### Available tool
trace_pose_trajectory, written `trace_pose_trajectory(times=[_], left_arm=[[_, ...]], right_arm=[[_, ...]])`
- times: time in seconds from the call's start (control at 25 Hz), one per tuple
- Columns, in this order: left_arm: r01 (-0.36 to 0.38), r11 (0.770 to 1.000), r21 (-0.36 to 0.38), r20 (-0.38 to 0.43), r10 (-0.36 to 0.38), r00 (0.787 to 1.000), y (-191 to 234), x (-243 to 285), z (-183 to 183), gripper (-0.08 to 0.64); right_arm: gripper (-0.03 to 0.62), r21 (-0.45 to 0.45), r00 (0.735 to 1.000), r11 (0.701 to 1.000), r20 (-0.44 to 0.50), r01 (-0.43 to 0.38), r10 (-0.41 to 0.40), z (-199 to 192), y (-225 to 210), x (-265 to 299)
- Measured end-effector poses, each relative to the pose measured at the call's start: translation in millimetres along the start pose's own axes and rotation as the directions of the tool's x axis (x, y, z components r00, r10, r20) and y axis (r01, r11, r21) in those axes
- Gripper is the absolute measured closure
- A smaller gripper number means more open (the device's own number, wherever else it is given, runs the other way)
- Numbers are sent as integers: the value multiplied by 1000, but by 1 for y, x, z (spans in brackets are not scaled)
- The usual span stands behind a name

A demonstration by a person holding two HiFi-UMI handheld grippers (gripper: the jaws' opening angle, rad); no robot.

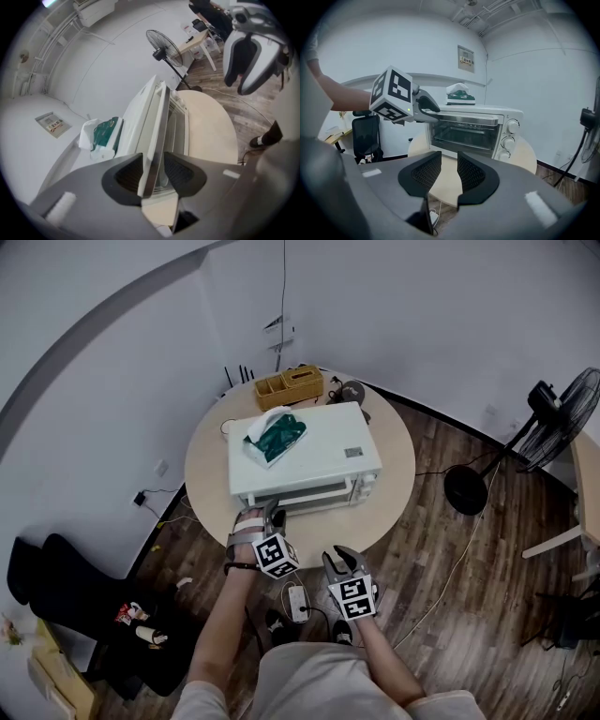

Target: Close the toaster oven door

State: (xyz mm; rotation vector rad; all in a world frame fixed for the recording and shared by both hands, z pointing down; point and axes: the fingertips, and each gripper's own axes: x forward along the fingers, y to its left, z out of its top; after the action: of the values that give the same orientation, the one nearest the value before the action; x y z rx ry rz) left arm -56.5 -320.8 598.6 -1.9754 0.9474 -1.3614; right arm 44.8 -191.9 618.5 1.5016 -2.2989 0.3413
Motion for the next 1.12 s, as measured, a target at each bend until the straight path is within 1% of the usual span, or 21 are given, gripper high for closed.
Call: trace_pose_trajectory(times=[0.08,0.12,0.2,0.24,0.36,0.48,0.64,0.84,0.92,1.0,1.04,1.12], left_arm=[[-1,992,-123,14,2,1000,2,-12,-3,364],[4,981,-196,24,1,1000,2,-18,-4,364],[16,947,-321,46,-1,999,-1,-28,-7,365],[20,930,-368,55,0,999,-4,-31,-8,364],[27,877,-480,68,7,998,-9,-42,-9,365],[29,813,-582,78,21,997,-16,-57,-7,364],[25,717,-696,78,41,996,-27,-75,-6,364],[6,613,-790,63,72,995,-40,-93,1,364],[12,562,-827,69,81,994,-46,-100,2,364],[17,505,-863,74,92,993,-52,-106,3,364],[15,482,-876,71,98,993,-56,-110,3,365],[3,451,-893,58,109,992,-62,-117,1,364]], right_arm=[[489,4,1000,1000,9,-8,8,4,-3,1],[489,6,1000,1000,15,-11,11,8,-5,2],[489,7,999,1000,31,-18,18,16,-9,2],[489,6,999,1000,41,-22,22,20,-11,2],[489,14,998,1000,59,-26,25,26,-19,-2],[489,32,997,999,69,-29,27,29,-25,-9],[489,62,996,998,83,-28,23,30,-34,-18],[489,100,996,995,92,-28,19,24,-44,-32],[489,104,996,994,89,-35,26,17,-44,-37],[489,106,996,993,84,-46,37,9,-42,-41],[489,105,996,993,81,-52,44,5,-41,-44],[489,99,995,993,80,-61,53,2,-43,-48]])
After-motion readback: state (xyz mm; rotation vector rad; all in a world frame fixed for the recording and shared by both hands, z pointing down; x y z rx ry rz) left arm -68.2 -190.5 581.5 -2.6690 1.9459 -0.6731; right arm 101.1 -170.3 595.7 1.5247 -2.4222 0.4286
